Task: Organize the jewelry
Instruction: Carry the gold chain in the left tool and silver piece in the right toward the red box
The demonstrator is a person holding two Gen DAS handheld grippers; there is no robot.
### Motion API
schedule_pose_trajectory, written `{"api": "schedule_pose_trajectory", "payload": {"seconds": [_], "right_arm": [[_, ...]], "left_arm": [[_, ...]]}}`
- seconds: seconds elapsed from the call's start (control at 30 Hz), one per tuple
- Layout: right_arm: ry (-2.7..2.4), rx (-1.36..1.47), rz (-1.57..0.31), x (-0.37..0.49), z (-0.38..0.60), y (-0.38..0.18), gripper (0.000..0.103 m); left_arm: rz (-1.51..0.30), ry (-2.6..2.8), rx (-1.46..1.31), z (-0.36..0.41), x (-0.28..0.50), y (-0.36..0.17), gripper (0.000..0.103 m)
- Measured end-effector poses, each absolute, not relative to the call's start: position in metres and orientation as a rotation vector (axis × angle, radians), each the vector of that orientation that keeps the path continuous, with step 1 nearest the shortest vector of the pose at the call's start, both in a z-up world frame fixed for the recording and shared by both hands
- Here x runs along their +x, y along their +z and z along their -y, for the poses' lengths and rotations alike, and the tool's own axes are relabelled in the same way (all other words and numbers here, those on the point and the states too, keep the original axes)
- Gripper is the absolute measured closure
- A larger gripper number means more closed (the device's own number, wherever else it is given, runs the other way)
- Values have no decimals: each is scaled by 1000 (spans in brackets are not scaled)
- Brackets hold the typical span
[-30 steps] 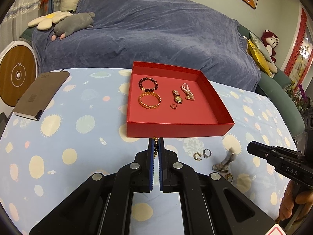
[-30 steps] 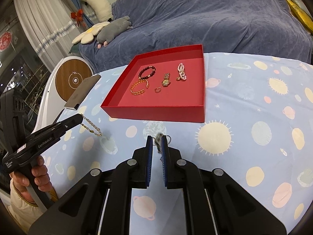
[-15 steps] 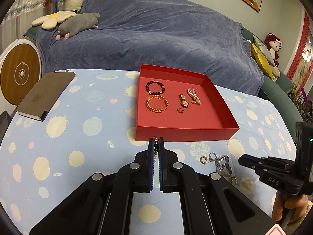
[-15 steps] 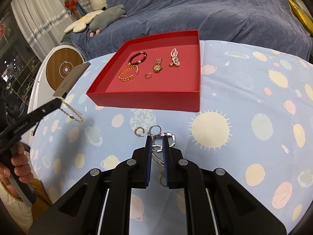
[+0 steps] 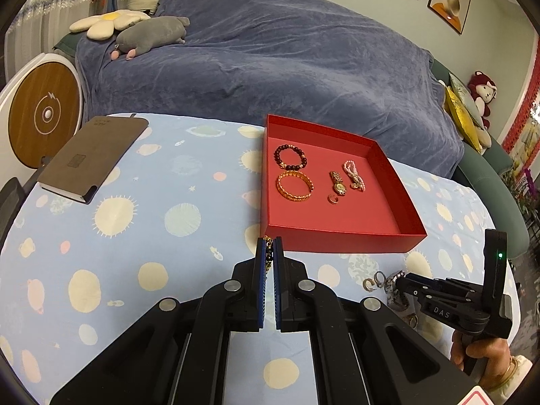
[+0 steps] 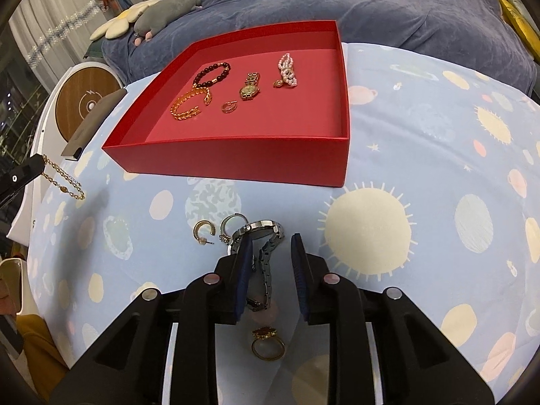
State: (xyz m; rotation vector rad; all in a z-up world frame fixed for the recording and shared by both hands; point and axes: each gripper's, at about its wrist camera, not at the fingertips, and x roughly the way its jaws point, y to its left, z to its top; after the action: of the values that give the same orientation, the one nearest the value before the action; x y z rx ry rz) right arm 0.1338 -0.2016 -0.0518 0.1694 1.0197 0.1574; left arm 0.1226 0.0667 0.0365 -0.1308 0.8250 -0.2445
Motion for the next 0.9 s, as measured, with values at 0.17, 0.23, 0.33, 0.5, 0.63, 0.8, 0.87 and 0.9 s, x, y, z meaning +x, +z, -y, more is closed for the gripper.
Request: {"api": "schedule_pose_trajectory", "payload": {"seconds": [0.17,0.23,0.33,0.5,0.63,0.8,0.87,0.9], "right_arm": [[165,200,-993,130,210,-39,79],[173,191,-1001,129,207,-40,79],[165,152,-1021,130,200,-47,79],[159,117,-1020,131,192,-53,79],[165,99,-1009,131,188,-53,79],[180,160,-1019,135,197,-55,82],[179,153,-1028,136,197,-56,90],[176,152,-1030,136,196,-57,94]], "left_arm": [[-829,-248,-125,-65,122,34,101],[-833,-249,-124,-63,123,34,101],[-833,-253,-125,-63,123,34,101],[-837,-298,-168,-67,122,35,101],[-819,-340,-165,-62,117,40,101],[-827,-414,-199,-58,114,41,101],[-832,-428,-215,-59,114,40,101],[-835,-433,-224,-60,115,40,101]]}}
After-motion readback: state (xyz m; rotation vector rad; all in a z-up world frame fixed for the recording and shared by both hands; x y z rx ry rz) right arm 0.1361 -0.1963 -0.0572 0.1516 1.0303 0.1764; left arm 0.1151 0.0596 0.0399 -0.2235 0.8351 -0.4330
